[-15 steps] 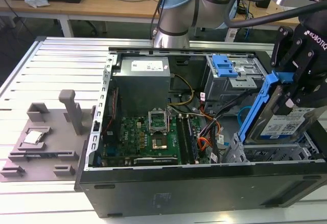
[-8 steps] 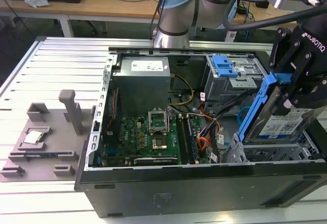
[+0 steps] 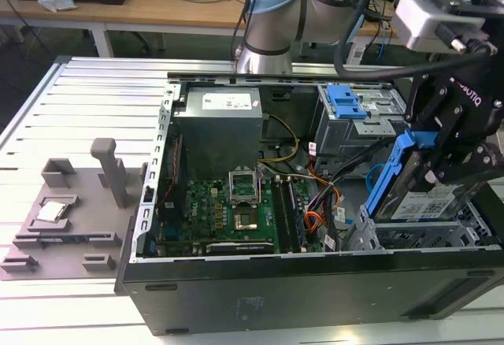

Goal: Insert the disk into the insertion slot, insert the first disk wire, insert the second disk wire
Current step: 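Insert the disk into the insertion slot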

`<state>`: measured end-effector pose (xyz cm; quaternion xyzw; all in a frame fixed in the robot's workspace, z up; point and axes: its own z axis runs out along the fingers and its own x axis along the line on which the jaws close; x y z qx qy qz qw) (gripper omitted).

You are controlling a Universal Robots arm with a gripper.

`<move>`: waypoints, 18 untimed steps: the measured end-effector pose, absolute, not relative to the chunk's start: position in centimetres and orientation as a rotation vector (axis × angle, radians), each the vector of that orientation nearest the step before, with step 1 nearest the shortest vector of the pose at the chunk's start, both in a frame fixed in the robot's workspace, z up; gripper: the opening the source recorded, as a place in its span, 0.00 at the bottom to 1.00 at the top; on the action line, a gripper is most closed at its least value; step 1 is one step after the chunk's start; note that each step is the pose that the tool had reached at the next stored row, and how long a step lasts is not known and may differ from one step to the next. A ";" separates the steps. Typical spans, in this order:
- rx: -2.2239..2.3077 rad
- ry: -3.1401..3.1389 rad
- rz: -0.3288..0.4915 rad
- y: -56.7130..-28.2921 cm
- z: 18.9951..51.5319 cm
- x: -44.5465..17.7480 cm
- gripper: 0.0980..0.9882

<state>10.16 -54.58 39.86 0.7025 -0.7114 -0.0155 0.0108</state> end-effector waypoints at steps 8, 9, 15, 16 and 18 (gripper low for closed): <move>2.191 -2.219 -0.049 -54.6 38.7 10.2 0.30; 2.191 -2.219 -0.050 -54.6 38.7 10.2 0.30; 2.191 -2.219 -0.050 -54.6 38.7 10.2 0.38; 2.191 -2.219 -0.050 -54.6 38.6 10.2 0.38; 2.191 -2.219 -0.049 -54.6 38.6 10.2 0.29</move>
